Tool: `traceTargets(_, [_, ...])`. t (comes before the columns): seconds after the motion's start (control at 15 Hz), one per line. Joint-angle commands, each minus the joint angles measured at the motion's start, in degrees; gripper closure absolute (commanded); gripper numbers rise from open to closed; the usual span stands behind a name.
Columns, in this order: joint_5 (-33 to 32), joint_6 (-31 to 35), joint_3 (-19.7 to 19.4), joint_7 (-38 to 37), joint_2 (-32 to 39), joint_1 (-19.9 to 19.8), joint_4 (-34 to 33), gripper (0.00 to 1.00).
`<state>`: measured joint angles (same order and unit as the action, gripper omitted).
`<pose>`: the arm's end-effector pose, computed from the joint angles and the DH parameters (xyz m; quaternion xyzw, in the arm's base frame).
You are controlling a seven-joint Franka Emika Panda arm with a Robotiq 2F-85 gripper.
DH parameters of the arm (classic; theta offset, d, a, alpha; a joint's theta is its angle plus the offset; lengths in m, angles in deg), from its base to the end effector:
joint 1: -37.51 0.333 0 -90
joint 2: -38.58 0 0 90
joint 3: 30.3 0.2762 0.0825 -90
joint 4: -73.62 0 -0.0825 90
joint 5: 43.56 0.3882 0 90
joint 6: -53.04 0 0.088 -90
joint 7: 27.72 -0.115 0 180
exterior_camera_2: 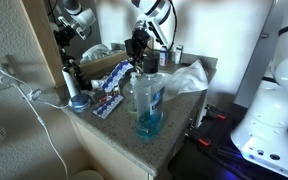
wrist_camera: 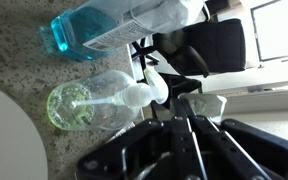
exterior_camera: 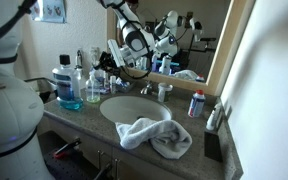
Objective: Move the white object near the white tube to the left
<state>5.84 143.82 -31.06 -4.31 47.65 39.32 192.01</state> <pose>0.5077 0.0958 0.3087 -0.8722 -0.0488 0.2040 0.4418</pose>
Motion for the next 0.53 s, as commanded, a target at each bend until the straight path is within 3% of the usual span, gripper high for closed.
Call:
traceTargets(0.0, [1.2,-4.6,1.3,0.1,5.6,-1.1,-5.5,0.98])
traceTargets(0.47, [1.6,-9.7,2.4,-0.8,14.3,-1.9,-11.9,0.98])
